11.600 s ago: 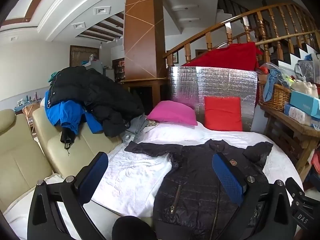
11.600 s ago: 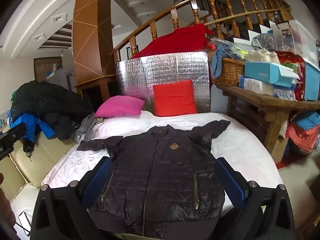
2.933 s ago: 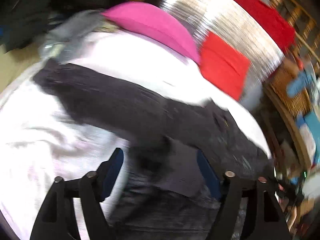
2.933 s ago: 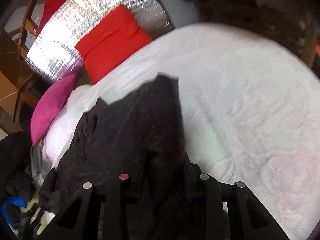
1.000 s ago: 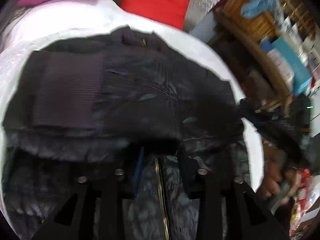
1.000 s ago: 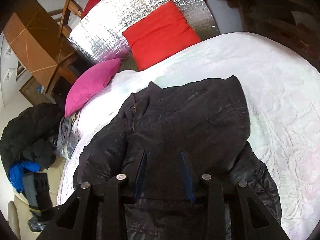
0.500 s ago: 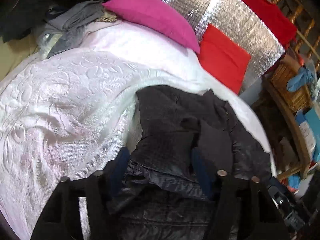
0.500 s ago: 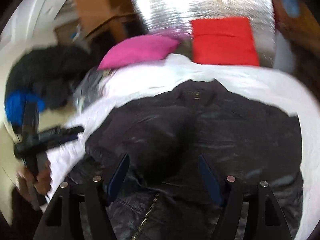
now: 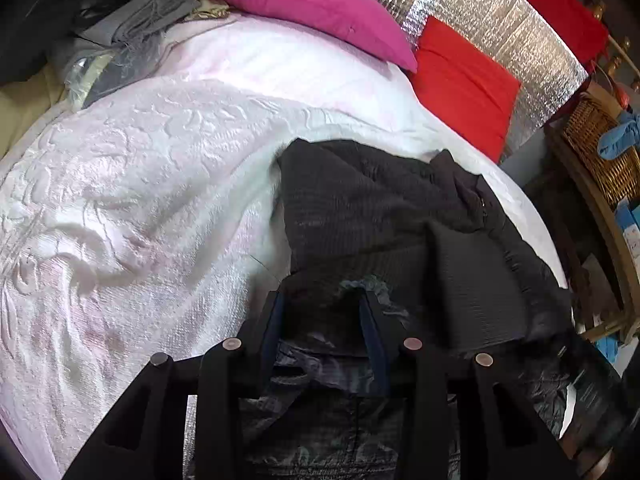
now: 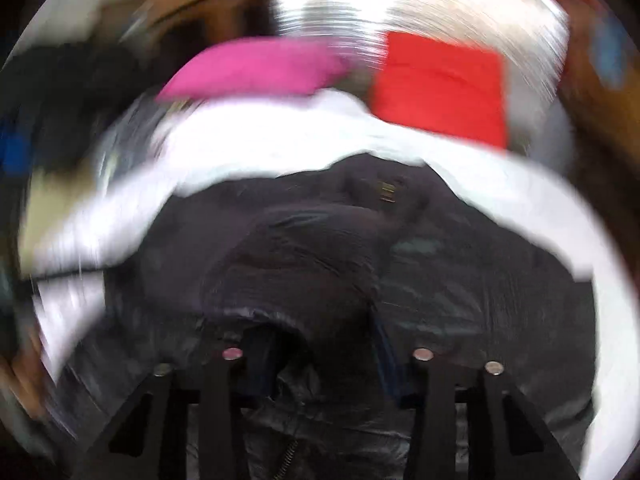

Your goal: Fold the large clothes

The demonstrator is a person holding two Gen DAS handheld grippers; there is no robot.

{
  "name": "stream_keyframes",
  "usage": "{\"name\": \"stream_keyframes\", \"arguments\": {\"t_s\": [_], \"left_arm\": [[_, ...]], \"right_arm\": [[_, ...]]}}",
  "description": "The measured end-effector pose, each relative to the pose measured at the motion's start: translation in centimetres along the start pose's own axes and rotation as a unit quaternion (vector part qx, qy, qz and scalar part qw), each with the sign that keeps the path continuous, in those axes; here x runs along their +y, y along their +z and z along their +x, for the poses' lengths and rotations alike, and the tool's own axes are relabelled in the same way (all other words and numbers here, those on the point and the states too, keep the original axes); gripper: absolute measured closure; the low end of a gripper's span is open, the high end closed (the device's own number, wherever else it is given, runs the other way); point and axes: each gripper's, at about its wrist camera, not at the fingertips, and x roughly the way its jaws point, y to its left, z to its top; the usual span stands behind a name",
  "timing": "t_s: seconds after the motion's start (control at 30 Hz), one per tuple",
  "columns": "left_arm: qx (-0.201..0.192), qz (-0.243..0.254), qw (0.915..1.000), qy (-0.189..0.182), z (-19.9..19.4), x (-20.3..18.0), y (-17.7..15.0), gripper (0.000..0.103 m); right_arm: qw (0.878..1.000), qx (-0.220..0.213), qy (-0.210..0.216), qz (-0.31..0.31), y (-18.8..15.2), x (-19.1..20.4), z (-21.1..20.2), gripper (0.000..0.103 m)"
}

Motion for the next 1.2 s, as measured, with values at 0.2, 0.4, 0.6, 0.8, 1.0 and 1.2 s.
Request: {"name": "stream_keyframes", "arguments": {"t_s": [0.2, 0.4, 0.6, 0.8, 1.0, 1.2], "left_arm": [[0.005, 0.016, 0.9998, 0.006, 0.4, -0.4, -0.6, 0.062], [0.003, -0.001, 1.0000, 0.001, 0.7, 0.1, -0.1, 0.062], [-0.016, -0.036, 0.9991, -0.011, -0.8, 2.1, 0.6, 0.063], [-0.019, -0.036, 0.9992, 0.005, -0.9, 2.9, 0.9, 0.063], [-0.024, -0.030, 0.9992, 0.010, -1.5, 3.0, 0.8, 0.063], [-0.020, -0.021, 0.9994, 0.016, -1.3, 2.6, 0.7, 0.063]], "right_arm": [[0.956, 0.069, 0.122, 0.257, -3.9, -10.6, 1.4, 0.062], [0.994, 0.008, 0.080, 0.075, -2.4, -4.1, -3.5, 0.048], [0.996, -0.033, 0.048, -0.066, -0.7, 3.6, -5.1, 0.025], [0.992, 0.001, 0.061, -0.112, -0.6, 9.0, -2.0, 0.023], [0.991, 0.068, -0.008, -0.113, -1.0, 10.6, 4.7, 0.023], [0.992, 0.091, -0.029, -0.088, -0.8, 8.1, 5.0, 0.075]]}}
